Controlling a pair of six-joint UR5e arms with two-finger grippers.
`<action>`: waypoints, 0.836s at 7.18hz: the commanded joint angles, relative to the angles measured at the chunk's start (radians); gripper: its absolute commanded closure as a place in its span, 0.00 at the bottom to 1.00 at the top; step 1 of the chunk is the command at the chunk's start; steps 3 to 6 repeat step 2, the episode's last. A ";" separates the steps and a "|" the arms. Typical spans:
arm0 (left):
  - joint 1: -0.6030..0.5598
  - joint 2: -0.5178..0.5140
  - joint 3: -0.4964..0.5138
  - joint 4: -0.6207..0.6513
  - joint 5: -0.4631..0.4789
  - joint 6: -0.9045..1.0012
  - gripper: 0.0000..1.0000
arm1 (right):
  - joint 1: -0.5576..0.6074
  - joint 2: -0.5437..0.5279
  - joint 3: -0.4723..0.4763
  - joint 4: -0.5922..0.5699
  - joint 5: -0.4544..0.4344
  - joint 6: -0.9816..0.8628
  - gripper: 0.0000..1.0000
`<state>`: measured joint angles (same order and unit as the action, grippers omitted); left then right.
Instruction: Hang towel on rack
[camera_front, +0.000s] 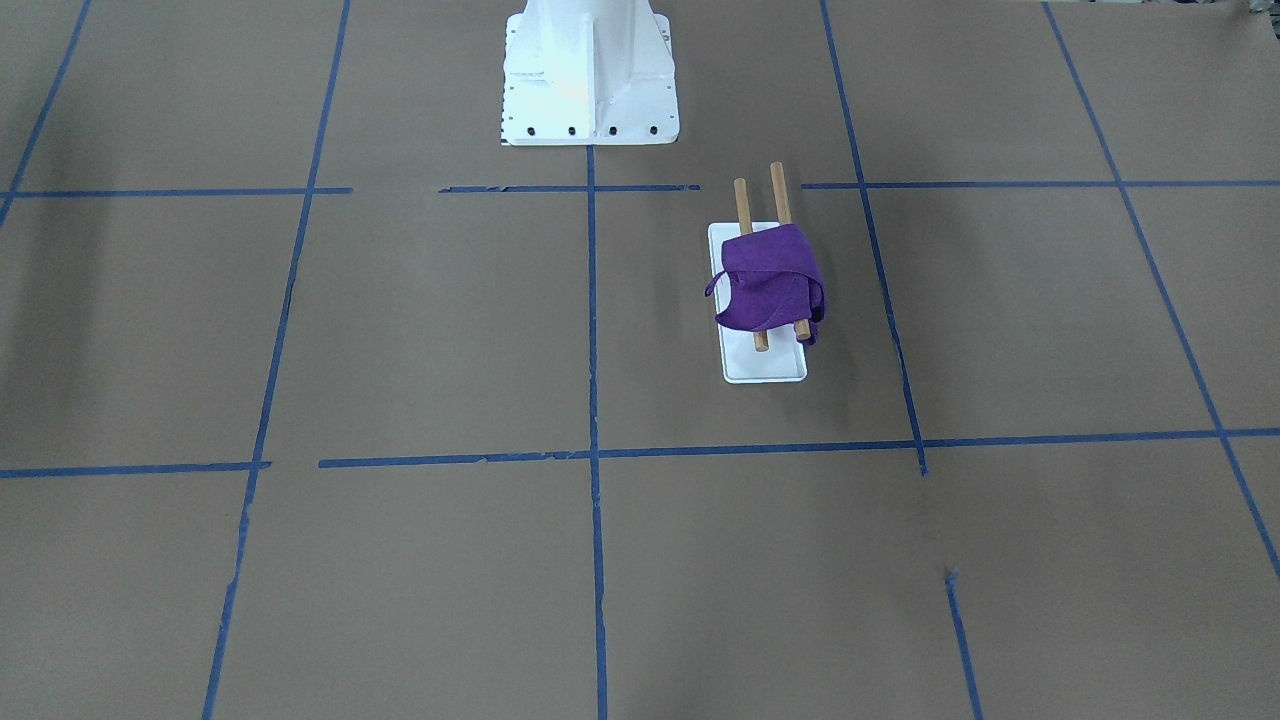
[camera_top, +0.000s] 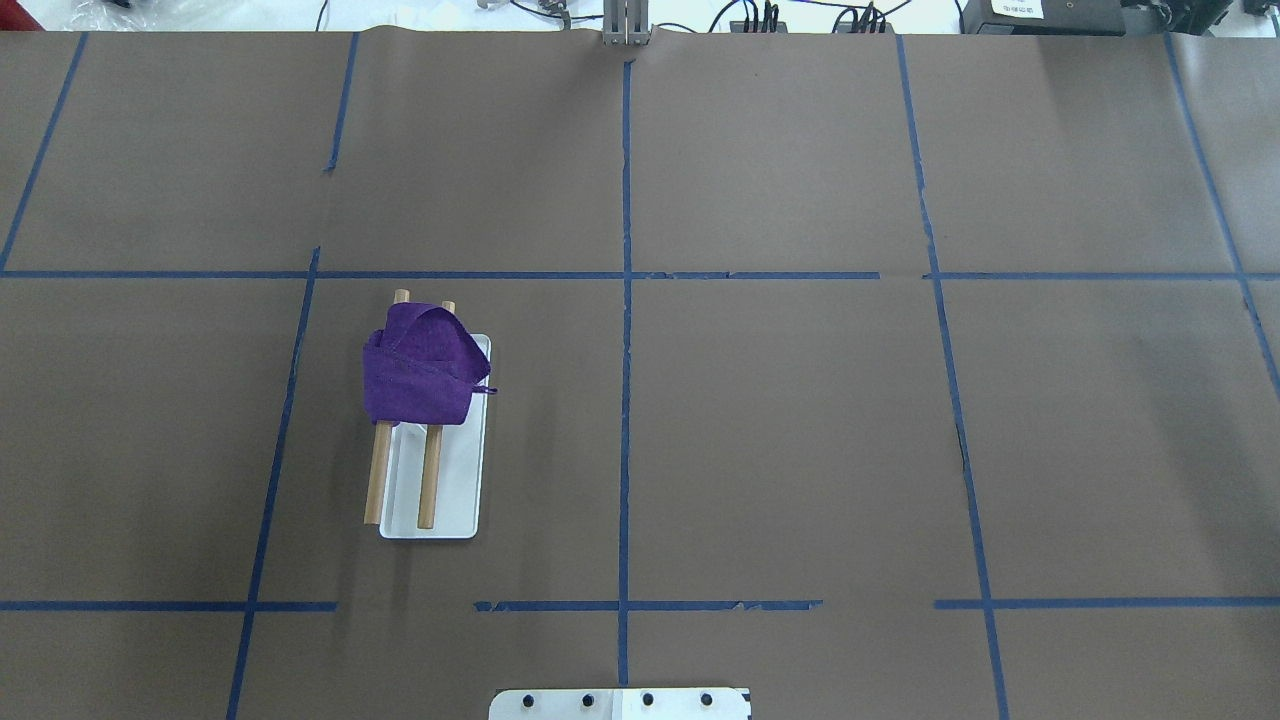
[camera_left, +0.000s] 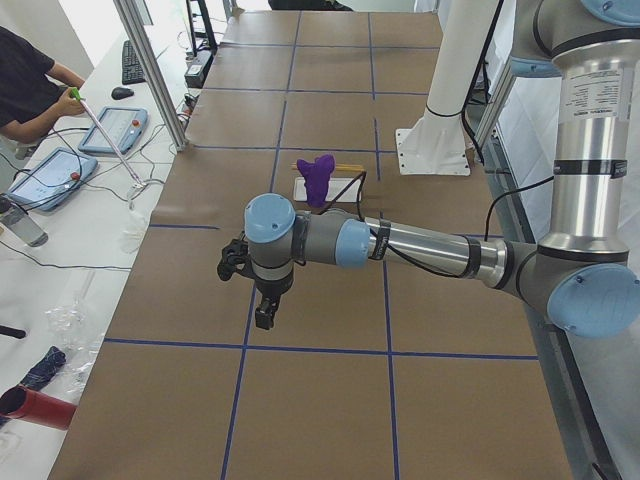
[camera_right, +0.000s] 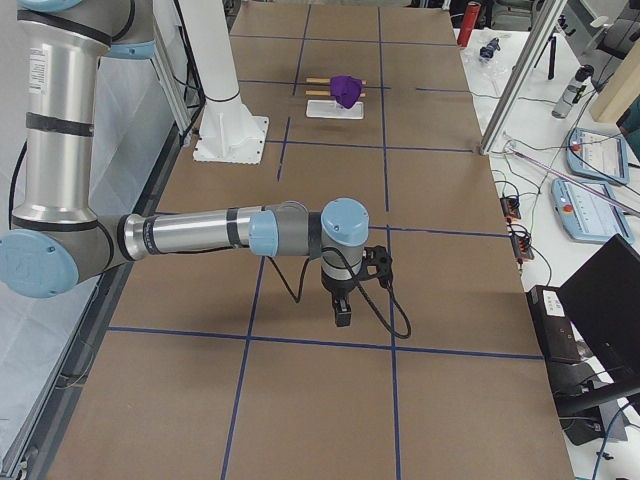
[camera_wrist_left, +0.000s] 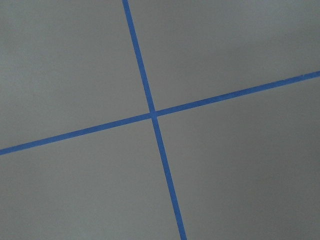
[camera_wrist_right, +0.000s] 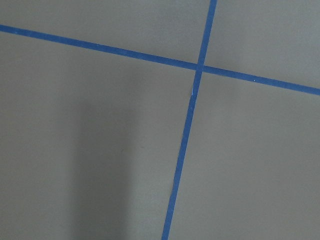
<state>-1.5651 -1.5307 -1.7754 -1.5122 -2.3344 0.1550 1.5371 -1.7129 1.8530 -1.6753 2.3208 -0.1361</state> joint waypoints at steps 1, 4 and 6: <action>0.016 0.009 0.030 -0.003 -0.002 -0.002 0.00 | 0.000 -0.002 -0.001 0.005 0.008 -0.003 0.00; 0.016 0.008 0.019 -0.003 -0.002 0.000 0.00 | 0.000 0.001 -0.003 0.003 0.009 0.004 0.00; 0.016 0.008 0.019 -0.003 -0.002 0.000 0.00 | 0.000 0.001 -0.003 0.003 0.009 0.004 0.00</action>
